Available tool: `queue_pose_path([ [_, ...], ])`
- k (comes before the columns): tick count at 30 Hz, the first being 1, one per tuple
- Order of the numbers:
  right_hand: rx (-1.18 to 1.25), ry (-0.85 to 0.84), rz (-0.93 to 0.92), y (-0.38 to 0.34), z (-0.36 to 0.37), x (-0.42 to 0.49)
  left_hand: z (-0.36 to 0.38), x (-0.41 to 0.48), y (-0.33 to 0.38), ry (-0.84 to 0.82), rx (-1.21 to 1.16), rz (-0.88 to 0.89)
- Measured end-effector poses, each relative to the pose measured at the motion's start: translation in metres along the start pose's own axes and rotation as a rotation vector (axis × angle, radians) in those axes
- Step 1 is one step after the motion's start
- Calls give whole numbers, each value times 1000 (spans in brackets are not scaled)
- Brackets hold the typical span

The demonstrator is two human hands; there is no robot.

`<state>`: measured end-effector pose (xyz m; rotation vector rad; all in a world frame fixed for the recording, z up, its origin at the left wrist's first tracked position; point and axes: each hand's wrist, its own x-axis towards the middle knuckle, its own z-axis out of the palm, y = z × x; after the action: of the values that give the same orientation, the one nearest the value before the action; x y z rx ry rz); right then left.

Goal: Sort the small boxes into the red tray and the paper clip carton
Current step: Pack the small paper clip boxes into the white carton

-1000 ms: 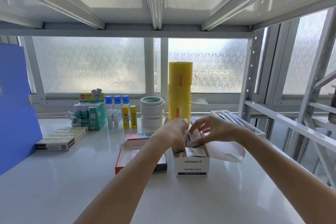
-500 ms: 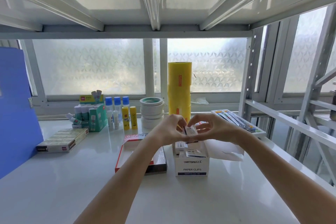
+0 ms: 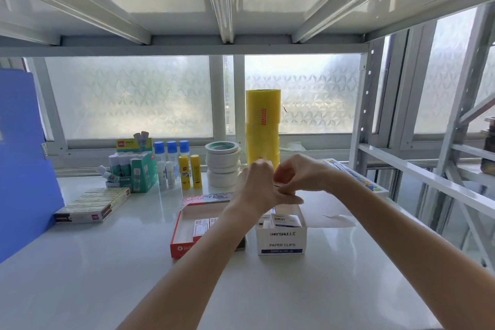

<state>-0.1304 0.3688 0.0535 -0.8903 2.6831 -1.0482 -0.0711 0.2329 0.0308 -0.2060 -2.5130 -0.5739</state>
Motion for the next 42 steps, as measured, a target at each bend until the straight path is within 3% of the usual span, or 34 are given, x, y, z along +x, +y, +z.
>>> queue_pose_path([
  [5, 46, -28, 13, 2, -7, -9, -4, 0, -9, -67, -135, 20],
  [15, 245, -161, 53, 14, -10, -14, -5, 2, -8, -106, -45, 56],
  [18, 375, -162, 75, 13, -10, -14, -2, 1, -9, -25, 1, 53],
  [24, 89, -6, 141, 2, 5, -1, 0, -3, 9, 105, 110, 85],
  [28, -80, 104, 141, -1, -4, -2, -10, 2, -5, -115, -13, 8],
  [33, -231, 40, 78, 4, -5, -10, -16, 0, -38, -443, 13, 25],
  [42, -532, -34, -19, 6, 14, -6, -1, 6, -31, -563, 134, 76],
])
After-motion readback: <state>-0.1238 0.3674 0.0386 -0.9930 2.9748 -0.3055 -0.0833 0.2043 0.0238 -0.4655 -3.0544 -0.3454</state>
